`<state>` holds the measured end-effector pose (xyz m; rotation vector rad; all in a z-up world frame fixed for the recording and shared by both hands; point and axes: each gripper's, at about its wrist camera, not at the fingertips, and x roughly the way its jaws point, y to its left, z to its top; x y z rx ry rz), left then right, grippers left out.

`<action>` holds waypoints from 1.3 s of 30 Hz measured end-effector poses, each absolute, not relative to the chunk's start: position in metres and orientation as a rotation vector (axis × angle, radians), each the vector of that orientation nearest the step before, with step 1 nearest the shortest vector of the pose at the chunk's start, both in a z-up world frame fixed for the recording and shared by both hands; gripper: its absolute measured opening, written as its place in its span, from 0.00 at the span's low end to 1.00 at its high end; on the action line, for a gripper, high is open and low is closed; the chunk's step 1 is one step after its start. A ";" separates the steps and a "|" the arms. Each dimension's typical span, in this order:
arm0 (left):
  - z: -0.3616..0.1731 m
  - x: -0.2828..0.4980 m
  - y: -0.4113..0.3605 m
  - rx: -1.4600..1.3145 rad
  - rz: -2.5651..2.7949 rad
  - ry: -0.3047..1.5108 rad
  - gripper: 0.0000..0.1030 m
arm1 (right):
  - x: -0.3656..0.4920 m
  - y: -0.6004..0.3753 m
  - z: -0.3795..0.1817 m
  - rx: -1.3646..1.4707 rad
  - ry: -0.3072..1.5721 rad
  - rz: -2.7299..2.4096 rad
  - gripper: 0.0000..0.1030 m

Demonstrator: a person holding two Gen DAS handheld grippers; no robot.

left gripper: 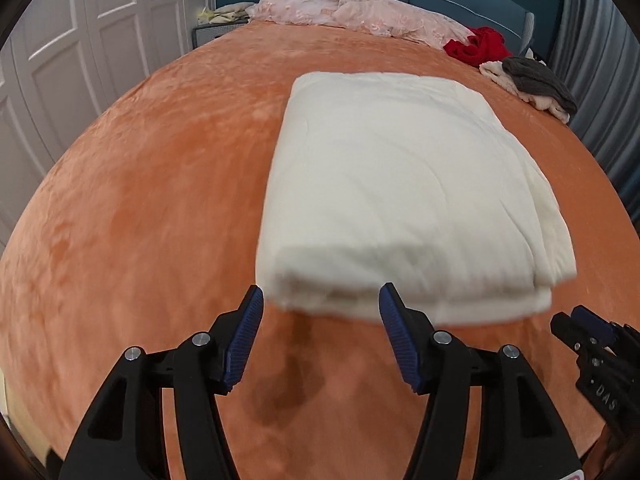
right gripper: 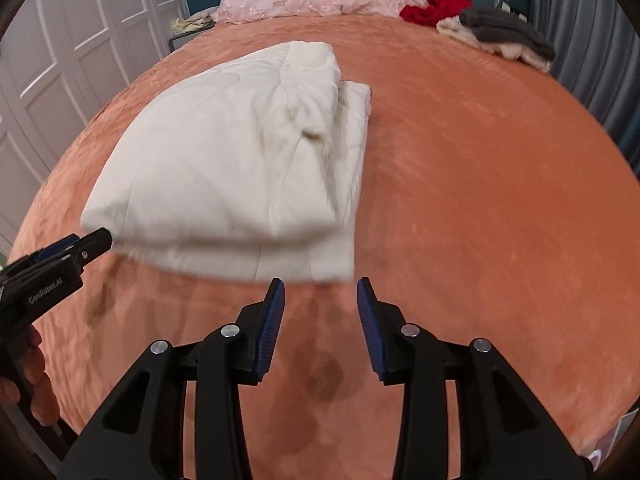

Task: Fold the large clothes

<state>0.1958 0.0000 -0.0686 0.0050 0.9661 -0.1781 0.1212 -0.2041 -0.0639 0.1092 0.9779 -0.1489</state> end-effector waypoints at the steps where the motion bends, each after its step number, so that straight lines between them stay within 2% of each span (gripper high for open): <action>1: -0.068 0.188 -0.002 0.010 -0.173 0.964 0.57 | 0.113 -0.201 -0.063 0.100 0.974 -0.154 0.45; 2: -0.066 0.178 -0.005 0.020 -0.168 0.959 0.57 | 0.105 -0.199 -0.061 0.102 0.969 -0.155 0.57; 4: -0.063 0.165 -0.010 0.037 -0.162 0.955 0.57 | 0.094 -0.198 -0.056 0.113 0.950 -0.166 0.66; 8: -0.057 0.142 -0.017 0.071 -0.146 0.947 0.63 | 0.073 -0.193 -0.050 0.118 0.927 -0.189 0.77; 10: -0.055 0.132 -0.017 0.086 -0.131 0.932 0.65 | 0.063 -0.189 -0.050 0.114 0.920 -0.206 0.77; 13: -0.054 0.119 -0.017 0.110 -0.099 0.906 0.70 | 0.052 -0.188 -0.053 0.100 0.917 -0.225 0.82; 19: -0.056 0.095 -0.018 0.149 -0.086 0.900 0.71 | 0.030 -0.183 -0.054 0.101 0.906 -0.227 0.82; 22: -0.055 0.086 -0.018 0.160 -0.085 0.883 0.70 | 0.022 -0.178 -0.053 0.097 0.895 -0.223 0.86; 39: -0.056 0.061 -0.018 0.179 -0.070 0.853 0.70 | 0.000 -0.166 -0.052 0.086 0.868 -0.210 0.86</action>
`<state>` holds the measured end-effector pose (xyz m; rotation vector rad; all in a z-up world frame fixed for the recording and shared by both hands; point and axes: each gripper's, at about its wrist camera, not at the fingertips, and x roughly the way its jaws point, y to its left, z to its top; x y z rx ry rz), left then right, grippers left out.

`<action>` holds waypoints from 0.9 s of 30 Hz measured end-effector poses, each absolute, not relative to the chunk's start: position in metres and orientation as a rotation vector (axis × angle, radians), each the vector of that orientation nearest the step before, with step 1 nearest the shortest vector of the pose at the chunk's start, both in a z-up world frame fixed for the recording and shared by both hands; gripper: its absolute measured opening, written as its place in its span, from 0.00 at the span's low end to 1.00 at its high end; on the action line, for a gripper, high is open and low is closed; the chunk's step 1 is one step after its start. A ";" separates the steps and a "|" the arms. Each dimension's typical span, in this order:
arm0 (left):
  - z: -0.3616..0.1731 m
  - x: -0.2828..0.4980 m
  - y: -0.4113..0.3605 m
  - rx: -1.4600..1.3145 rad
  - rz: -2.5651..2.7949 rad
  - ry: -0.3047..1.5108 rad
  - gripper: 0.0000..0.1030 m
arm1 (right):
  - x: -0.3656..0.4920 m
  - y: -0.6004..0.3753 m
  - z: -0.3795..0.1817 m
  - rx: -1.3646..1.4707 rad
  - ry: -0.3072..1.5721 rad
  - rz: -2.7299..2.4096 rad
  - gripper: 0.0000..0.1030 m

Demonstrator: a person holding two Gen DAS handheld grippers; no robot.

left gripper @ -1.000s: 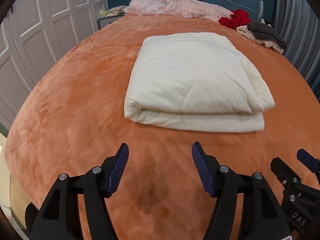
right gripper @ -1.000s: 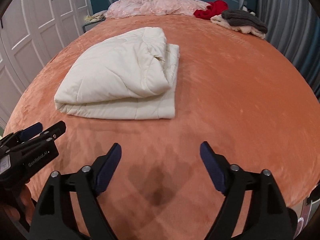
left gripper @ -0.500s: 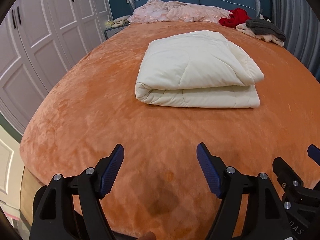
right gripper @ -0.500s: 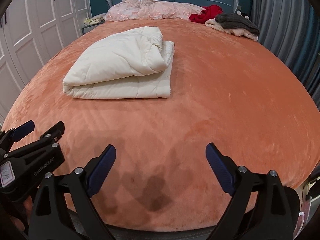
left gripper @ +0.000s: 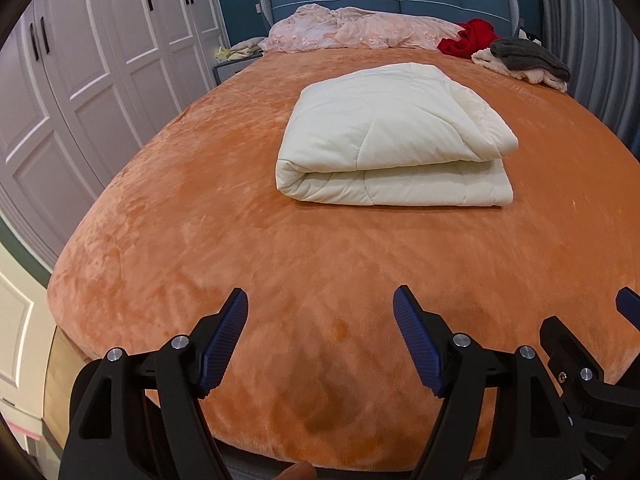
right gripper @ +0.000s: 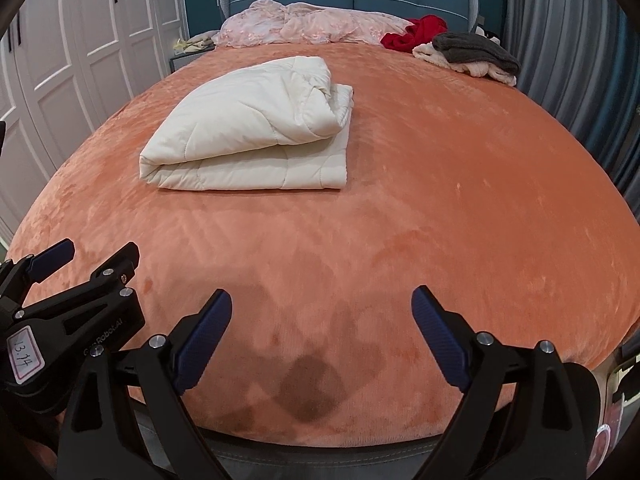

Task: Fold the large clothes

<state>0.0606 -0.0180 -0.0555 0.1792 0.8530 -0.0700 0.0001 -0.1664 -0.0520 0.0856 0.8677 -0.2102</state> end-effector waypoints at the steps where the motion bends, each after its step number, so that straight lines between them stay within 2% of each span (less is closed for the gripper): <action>1: -0.055 0.061 -0.018 0.181 -0.070 0.854 0.70 | 0.000 -0.166 -0.052 0.084 0.868 -0.211 0.86; 27: -0.065 0.058 -0.012 0.178 -0.048 0.863 0.69 | 0.000 -0.163 -0.060 0.095 0.885 -0.212 0.86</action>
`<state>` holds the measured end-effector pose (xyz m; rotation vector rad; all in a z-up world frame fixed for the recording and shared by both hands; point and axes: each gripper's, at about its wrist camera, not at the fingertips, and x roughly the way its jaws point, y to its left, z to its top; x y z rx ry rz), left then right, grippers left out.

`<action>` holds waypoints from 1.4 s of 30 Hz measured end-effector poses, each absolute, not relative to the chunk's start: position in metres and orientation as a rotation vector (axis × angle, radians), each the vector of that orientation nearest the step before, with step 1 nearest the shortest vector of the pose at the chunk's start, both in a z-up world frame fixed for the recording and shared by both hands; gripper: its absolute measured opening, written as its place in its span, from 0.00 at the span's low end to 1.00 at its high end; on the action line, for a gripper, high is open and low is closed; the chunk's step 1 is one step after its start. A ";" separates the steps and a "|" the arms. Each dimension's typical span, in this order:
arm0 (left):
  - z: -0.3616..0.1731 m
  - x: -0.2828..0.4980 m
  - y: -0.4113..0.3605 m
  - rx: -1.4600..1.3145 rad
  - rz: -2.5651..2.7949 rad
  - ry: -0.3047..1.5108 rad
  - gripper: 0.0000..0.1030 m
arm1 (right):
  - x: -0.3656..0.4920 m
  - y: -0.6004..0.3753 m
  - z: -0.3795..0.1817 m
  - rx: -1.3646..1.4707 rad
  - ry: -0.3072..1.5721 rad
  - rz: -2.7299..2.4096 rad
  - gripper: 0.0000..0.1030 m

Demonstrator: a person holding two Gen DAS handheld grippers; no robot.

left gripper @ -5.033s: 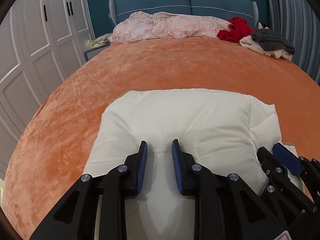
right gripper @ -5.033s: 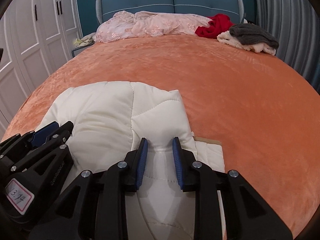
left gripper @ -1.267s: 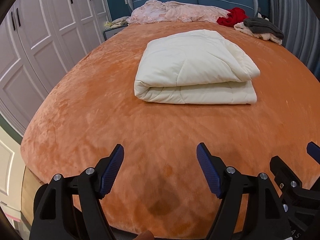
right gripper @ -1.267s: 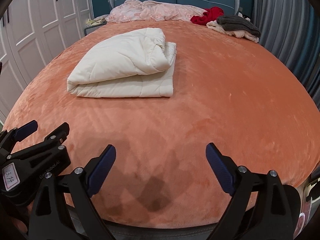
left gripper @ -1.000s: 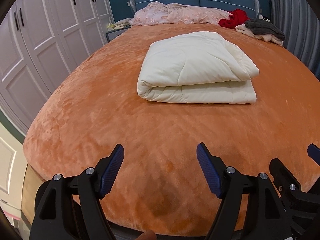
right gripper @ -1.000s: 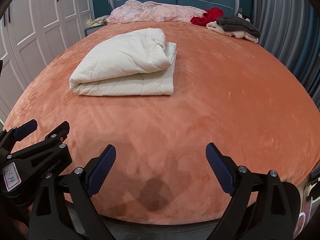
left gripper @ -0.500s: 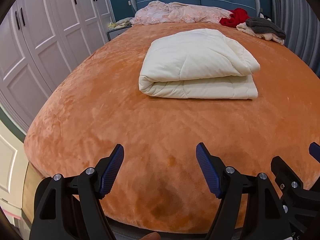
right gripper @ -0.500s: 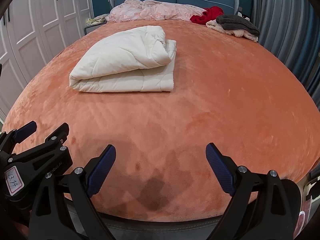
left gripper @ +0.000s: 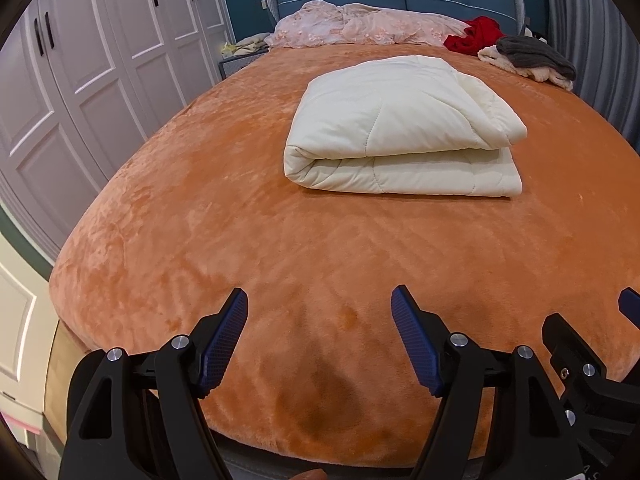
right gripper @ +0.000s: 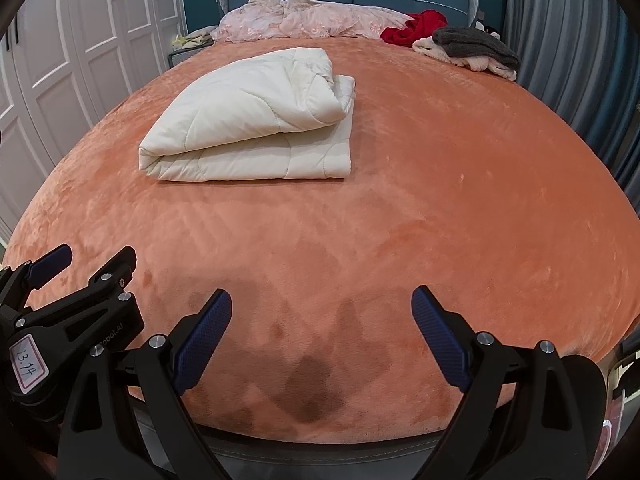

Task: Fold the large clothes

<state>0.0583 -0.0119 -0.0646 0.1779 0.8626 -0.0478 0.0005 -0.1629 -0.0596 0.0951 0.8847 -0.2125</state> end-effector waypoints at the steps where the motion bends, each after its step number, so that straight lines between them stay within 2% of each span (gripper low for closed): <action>1: -0.065 0.058 -0.012 0.177 -0.048 0.863 0.69 | 0.001 -0.163 -0.060 0.094 0.884 -0.213 0.86; 42: -0.065 0.059 -0.011 0.152 -0.015 0.871 0.66 | 0.006 -0.155 -0.058 0.066 0.873 -0.224 0.86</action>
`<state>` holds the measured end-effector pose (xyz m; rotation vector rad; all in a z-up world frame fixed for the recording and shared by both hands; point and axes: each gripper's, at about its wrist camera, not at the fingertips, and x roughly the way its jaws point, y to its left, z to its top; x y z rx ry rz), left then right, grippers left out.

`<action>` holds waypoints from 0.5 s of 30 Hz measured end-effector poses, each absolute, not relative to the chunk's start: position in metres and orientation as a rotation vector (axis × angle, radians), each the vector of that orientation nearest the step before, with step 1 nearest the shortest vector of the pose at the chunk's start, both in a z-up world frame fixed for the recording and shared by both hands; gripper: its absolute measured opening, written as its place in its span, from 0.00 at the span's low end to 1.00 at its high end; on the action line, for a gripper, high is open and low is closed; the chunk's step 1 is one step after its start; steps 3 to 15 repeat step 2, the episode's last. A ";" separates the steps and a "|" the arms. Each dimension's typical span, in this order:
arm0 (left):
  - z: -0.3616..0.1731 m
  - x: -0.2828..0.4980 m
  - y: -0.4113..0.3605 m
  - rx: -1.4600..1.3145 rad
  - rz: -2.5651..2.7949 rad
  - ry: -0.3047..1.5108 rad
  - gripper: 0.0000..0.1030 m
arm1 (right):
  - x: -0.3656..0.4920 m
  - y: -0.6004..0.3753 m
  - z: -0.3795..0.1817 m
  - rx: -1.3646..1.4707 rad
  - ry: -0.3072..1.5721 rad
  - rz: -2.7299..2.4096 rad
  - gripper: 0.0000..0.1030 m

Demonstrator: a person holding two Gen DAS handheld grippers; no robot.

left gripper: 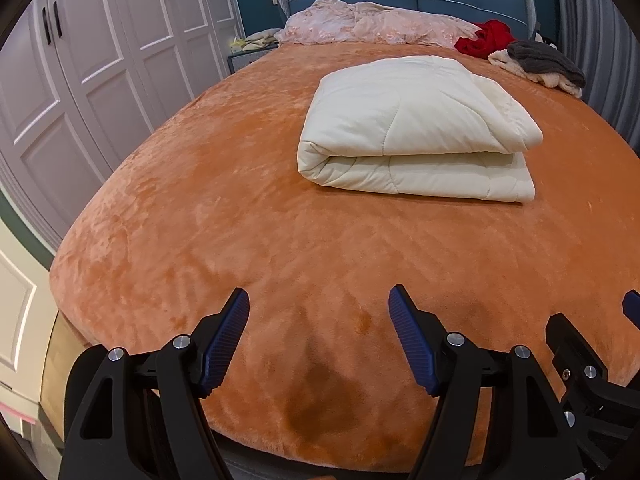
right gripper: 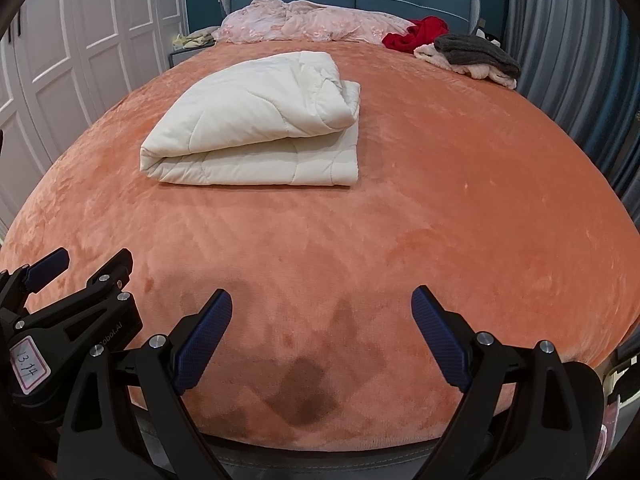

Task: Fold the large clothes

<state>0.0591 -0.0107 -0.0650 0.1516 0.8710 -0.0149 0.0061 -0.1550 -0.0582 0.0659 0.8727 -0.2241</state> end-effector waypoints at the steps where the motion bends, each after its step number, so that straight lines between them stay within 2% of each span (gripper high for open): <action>1: -0.065 0.058 -0.012 0.153 -0.014 0.870 0.66 | 0.006 -0.155 -0.058 0.067 0.871 -0.226 0.86; 15: -0.065 0.059 -0.012 0.156 -0.014 0.867 0.66 | 0.006 -0.155 -0.058 0.069 0.870 -0.227 0.86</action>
